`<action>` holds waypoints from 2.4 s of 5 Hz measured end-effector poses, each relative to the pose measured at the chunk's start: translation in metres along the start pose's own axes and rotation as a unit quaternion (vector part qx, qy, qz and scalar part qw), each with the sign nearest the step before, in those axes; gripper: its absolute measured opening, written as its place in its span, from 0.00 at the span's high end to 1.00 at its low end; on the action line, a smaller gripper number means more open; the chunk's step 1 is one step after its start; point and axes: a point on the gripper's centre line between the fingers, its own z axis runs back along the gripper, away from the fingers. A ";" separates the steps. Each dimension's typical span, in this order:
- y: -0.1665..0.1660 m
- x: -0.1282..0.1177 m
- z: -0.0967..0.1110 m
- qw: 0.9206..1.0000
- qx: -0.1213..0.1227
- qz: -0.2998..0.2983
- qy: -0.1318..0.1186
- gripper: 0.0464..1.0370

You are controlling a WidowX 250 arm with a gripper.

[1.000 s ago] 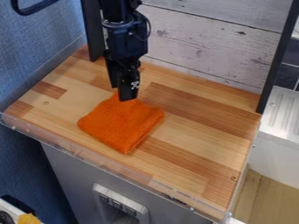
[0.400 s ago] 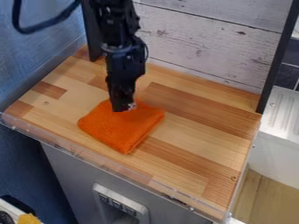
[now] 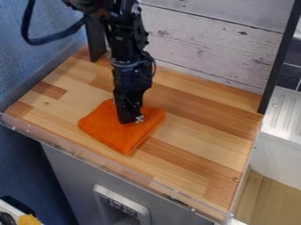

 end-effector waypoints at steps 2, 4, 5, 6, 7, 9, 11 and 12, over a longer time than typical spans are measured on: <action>0.001 0.003 -0.001 1.000 0.004 0.000 -0.008 0.98; 0.006 -0.007 -0.005 1.000 0.005 0.003 -0.011 0.98; 0.005 -0.018 -0.009 1.000 -0.006 0.010 -0.007 0.98; 0.003 -0.022 -0.009 0.999 -0.008 0.036 -0.008 0.98; -0.001 -0.026 -0.006 0.997 -0.008 0.081 -0.008 0.98; -0.005 -0.021 -0.003 0.983 -0.004 0.181 0.005 0.98; -0.011 -0.014 -0.002 0.967 0.001 0.255 0.011 0.98; -0.011 -0.012 -0.002 0.960 0.002 0.280 0.005 0.98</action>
